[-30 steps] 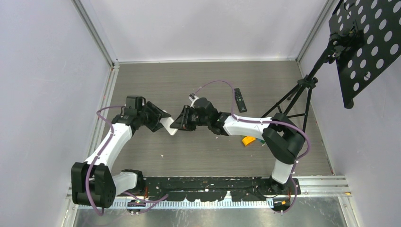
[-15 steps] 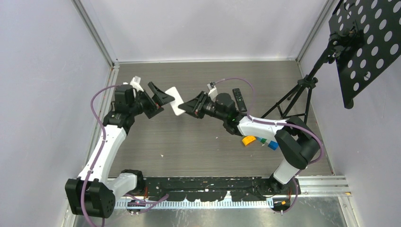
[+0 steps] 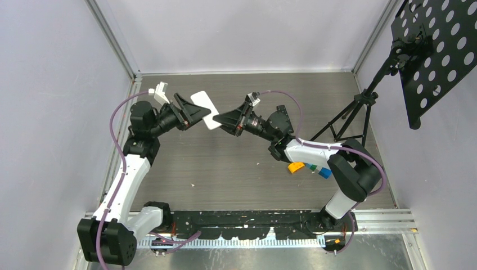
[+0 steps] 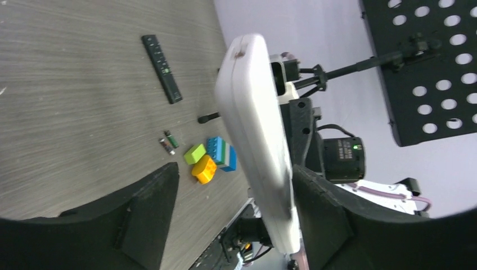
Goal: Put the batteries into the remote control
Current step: Adjust the remote control.
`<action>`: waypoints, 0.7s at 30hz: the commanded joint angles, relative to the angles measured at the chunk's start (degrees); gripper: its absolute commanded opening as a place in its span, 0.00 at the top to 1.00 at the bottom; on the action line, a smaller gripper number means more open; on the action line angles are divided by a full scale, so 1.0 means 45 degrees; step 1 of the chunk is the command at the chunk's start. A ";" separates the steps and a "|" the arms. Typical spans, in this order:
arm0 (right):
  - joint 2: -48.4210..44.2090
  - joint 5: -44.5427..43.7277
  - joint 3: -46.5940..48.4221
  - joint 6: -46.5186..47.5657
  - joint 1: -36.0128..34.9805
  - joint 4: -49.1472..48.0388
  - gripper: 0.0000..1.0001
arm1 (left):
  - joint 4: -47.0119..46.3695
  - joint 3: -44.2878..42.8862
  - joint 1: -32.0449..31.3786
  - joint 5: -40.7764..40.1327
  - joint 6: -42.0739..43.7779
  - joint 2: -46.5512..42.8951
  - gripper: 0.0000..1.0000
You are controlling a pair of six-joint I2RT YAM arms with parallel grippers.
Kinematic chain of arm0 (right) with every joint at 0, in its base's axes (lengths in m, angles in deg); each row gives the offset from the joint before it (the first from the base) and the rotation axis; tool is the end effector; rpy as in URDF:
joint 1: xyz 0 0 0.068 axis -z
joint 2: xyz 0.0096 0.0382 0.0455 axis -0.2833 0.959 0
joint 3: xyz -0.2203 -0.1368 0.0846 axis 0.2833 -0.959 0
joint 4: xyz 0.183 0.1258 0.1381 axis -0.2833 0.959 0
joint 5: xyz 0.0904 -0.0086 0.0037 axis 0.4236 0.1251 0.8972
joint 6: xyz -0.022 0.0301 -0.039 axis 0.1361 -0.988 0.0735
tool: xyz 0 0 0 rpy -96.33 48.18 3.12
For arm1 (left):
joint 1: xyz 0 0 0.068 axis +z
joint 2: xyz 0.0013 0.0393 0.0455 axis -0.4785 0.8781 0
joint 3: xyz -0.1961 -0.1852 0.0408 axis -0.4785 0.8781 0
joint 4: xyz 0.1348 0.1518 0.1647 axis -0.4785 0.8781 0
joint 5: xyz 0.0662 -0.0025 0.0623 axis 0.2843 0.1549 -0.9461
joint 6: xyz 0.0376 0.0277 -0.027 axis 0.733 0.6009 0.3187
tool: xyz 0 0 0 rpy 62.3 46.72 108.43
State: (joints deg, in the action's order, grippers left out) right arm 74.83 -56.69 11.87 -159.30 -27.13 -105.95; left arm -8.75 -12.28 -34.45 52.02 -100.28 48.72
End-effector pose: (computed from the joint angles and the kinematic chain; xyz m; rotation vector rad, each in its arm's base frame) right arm 0.2489 0.2567 0.2824 0.2467 1.6912 2.1792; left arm 0.2258 -0.0470 0.3401 -0.2467 1.8921 -1.4018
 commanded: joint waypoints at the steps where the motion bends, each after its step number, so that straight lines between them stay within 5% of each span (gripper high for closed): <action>1: -0.0021 0.1049 0.0054 -0.0144 0.0020 -0.1229 1.00 | -0.1861 0.0009 0.0054 0.0708 -0.0869 -0.0057 0.30; 6: -0.0077 0.1294 -0.0157 0.0288 0.0020 -0.0851 1.00 | -0.2865 0.0138 0.0054 0.1074 -0.1593 0.0274 0.50; 11: 0.0086 0.1225 0.0108 0.0684 0.0020 -0.0166 1.00 | -0.3945 0.0552 0.0049 0.1244 -0.1979 0.0297 0.99; 14: 0.0108 0.0904 0.0209 0.0901 0.0021 0.0389 0.89 | -0.4176 0.0674 0.0054 0.1148 -0.1827 0.0156 1.00; 18: 0.0032 0.0454 0.0288 0.1111 -0.0079 0.1020 0.52 | -0.4179 0.0779 0.0054 0.0596 -0.1692 -0.0052 1.00; 21: -0.0036 0.0342 0.0510 0.1438 -0.0298 0.1845 0.43 | -0.4341 0.1009 0.0054 -0.0051 -0.1752 -0.0247 1.00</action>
State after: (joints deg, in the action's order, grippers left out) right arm 75.60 -53.72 11.23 -154.65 -27.20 -101.86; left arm -22.32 -8.48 -34.30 54.42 -109.90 49.92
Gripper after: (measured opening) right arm 0.536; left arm 0.211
